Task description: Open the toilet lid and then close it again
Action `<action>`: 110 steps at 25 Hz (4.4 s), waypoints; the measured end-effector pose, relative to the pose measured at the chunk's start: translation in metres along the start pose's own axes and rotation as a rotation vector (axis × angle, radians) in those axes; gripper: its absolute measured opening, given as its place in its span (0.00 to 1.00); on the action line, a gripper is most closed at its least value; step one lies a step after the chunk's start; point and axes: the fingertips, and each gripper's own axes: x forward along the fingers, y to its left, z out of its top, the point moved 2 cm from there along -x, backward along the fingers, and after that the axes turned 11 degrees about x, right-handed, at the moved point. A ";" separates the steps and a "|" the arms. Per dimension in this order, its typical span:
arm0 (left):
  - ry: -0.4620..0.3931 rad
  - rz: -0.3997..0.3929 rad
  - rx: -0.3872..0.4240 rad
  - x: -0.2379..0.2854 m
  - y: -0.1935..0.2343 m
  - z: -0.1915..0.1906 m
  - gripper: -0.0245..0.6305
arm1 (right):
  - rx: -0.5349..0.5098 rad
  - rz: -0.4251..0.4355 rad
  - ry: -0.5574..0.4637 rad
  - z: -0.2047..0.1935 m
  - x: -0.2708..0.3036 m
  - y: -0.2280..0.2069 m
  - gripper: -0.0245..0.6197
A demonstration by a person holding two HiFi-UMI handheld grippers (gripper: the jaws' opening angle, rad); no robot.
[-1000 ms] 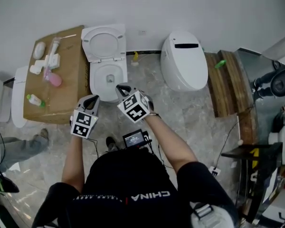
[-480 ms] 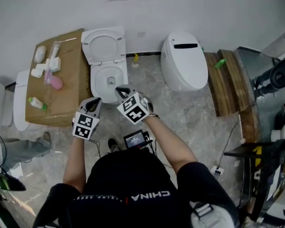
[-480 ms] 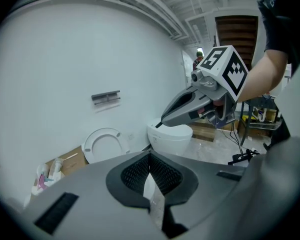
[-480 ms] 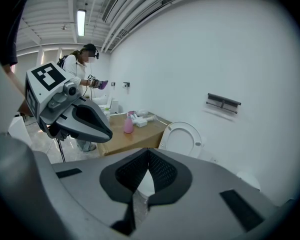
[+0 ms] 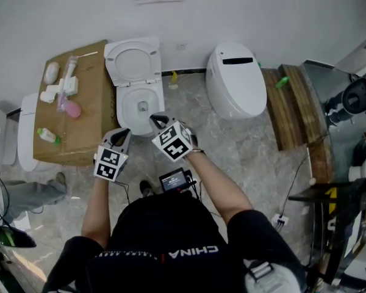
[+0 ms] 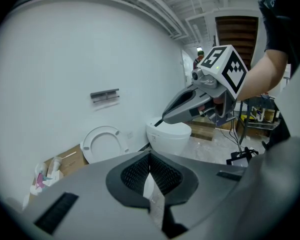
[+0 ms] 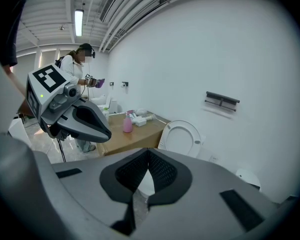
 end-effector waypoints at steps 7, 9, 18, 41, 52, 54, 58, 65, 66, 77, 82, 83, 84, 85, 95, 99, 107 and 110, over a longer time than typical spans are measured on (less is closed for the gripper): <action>0.018 0.004 0.004 0.007 0.003 -0.001 0.05 | 0.006 0.005 -0.006 0.000 0.002 -0.006 0.06; 0.022 0.005 0.003 0.010 0.003 0.000 0.05 | 0.008 0.008 -0.002 -0.002 0.001 -0.010 0.06; 0.044 0.056 -0.020 0.036 -0.012 0.022 0.05 | 0.001 0.044 0.016 -0.019 -0.015 -0.048 0.06; 0.049 0.060 -0.095 0.124 0.085 -0.005 0.05 | 0.061 0.048 0.086 -0.014 0.088 -0.110 0.06; -0.078 -0.120 -0.041 0.178 0.208 -0.006 0.05 | 0.076 -0.062 0.121 0.055 0.192 -0.147 0.06; -0.077 -0.146 -0.034 0.185 0.219 -0.014 0.05 | 0.086 -0.074 0.123 0.061 0.205 -0.147 0.06; -0.067 -0.162 -0.031 0.194 0.235 -0.019 0.05 | 0.112 -0.080 0.136 0.067 0.218 -0.155 0.06; -0.007 -0.112 -0.058 0.205 0.251 -0.025 0.05 | 0.093 -0.030 0.157 0.079 0.241 -0.177 0.06; 0.000 -0.105 -0.063 0.207 0.251 -0.024 0.05 | 0.086 -0.020 0.155 0.081 0.242 -0.180 0.06; 0.020 -0.047 -0.067 0.233 0.250 0.001 0.05 | 0.037 0.057 0.131 0.096 0.246 -0.208 0.06; 0.047 -0.045 -0.073 0.237 0.255 -0.003 0.05 | 0.037 0.073 0.137 0.094 0.253 -0.210 0.06; 0.059 -0.047 -0.069 0.239 0.257 -0.005 0.05 | 0.035 0.075 0.136 0.095 0.255 -0.211 0.06; 0.069 -0.049 -0.065 0.241 0.259 -0.007 0.05 | 0.030 0.077 0.136 0.095 0.258 -0.212 0.06; 0.075 -0.051 -0.061 0.243 0.263 -0.008 0.05 | 0.025 0.079 0.136 0.095 0.262 -0.213 0.06; 0.100 -0.041 0.013 0.285 0.326 -0.001 0.05 | -0.039 0.104 0.134 0.127 0.312 -0.242 0.06; 0.102 -0.033 0.082 0.314 0.355 0.006 0.05 | -0.063 0.108 0.125 0.144 0.341 -0.259 0.06; 0.137 -0.015 0.101 0.370 0.417 -0.006 0.20 | -0.112 0.182 0.181 0.163 0.409 -0.289 0.24; 0.193 -0.069 0.175 0.388 0.421 -0.021 0.23 | -0.153 0.194 0.217 0.158 0.427 -0.299 0.27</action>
